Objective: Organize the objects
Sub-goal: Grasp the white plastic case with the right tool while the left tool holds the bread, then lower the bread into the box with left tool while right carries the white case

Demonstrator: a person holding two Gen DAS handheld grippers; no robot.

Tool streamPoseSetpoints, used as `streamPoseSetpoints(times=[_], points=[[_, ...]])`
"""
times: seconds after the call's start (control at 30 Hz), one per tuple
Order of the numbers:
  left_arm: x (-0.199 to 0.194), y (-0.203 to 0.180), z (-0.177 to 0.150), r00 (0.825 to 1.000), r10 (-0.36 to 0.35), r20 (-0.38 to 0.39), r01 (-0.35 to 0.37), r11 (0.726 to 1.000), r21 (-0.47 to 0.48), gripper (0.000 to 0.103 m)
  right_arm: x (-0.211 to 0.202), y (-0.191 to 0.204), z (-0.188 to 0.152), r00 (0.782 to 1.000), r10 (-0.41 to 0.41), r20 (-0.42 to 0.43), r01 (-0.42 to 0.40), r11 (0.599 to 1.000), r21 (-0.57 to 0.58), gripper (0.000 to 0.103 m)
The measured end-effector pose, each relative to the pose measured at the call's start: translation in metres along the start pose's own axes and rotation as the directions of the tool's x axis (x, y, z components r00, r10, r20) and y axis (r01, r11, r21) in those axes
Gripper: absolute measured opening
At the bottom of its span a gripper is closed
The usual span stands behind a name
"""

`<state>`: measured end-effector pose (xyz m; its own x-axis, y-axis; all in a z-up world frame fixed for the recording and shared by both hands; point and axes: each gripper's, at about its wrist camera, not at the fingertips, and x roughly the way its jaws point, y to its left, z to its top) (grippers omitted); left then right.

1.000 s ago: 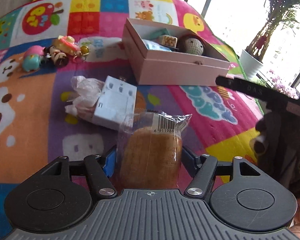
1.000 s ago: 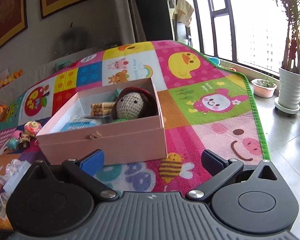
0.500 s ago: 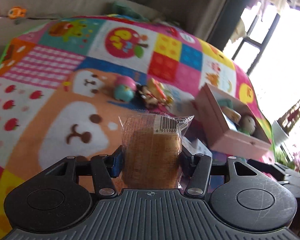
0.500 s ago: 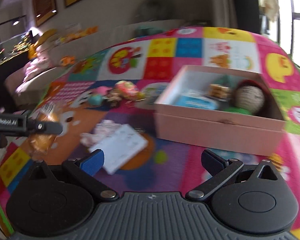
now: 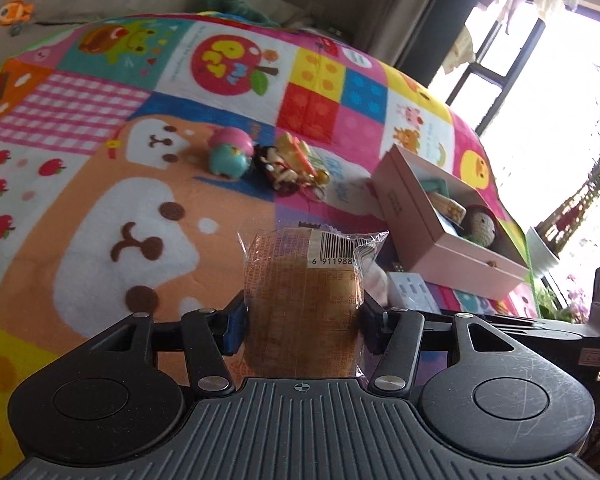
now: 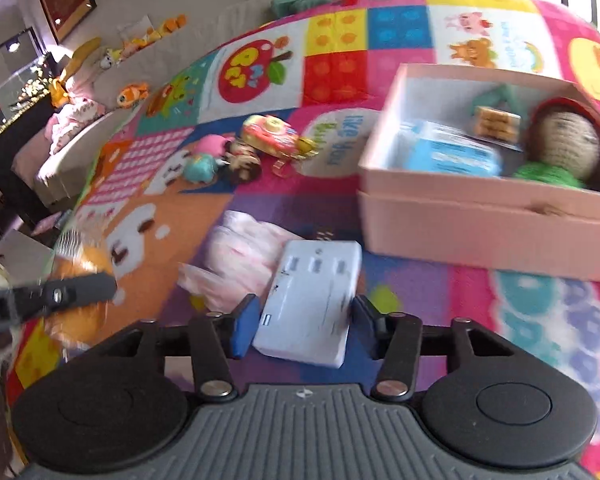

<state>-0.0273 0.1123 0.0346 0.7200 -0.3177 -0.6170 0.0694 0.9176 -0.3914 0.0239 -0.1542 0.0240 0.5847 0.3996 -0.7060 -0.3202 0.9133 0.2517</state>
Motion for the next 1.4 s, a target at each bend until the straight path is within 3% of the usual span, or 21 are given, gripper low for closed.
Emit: streamPoseSetpoints(times=[0.23,0.33,0.5,0.67,0.73,0.87,1.0,1.17,1.27,1.4], points=[[0.024,-0.034,-0.020,0.992,-0.068,-0.108,0.080,0.991,0.108,0.060,-0.040,-0.035,-0.029,0.990,-0.142,-0.012,0.142,0.990,-0.004,0.049],[0.030,-0.049,-0.030,0.987,-0.071,-0.147,0.096,0.981,0.166,0.060,-0.052,-0.034,-0.036,0.990,-0.138,-0.003,0.137,0.990,-0.031,0.049],[0.029,-0.065,-0.036,0.987,-0.046,-0.155,0.081,0.970,0.230,0.060,-0.052,-0.030,-0.029,0.984,-0.166,0.062,0.169,0.984,-0.057,0.058],[0.026,-0.068,-0.038,0.986,-0.023,-0.167,0.064,0.968,0.243,0.060,-0.029,-0.029,-0.027,0.986,-0.163,0.024,0.165,0.983,-0.078,0.058],[0.026,-0.068,-0.038,0.985,-0.016,-0.174,0.059,0.968,0.242,0.060,-0.032,-0.026,-0.028,0.987,-0.158,0.027,0.160,0.981,-0.109,0.048],[0.025,-0.071,-0.031,0.986,-0.019,-0.169,0.060,0.969,0.239,0.060,-0.057,-0.029,-0.027,0.993,-0.101,0.061,0.107,0.990,-0.091,0.048],[0.027,-0.084,-0.003,0.991,-0.048,-0.128,0.077,0.968,0.239,0.060,-0.091,-0.042,-0.016,0.986,-0.075,0.147,0.082,0.996,-0.043,0.047],[0.051,-0.126,0.060,0.993,-0.110,-0.042,0.117,0.949,0.291,0.060,-0.123,-0.063,0.000,0.964,-0.086,0.253,0.085,0.996,0.012,0.047],[0.088,-0.156,0.101,0.990,-0.137,-0.017,0.136,0.945,0.298,0.060,-0.133,-0.073,0.005,0.950,-0.107,0.293,0.101,0.994,0.034,0.047],[0.162,-0.180,0.134,0.988,-0.153,-0.028,0.156,0.961,0.227,0.060,-0.135,-0.092,0.007,0.943,-0.136,0.303,0.118,0.990,0.077,0.047]])
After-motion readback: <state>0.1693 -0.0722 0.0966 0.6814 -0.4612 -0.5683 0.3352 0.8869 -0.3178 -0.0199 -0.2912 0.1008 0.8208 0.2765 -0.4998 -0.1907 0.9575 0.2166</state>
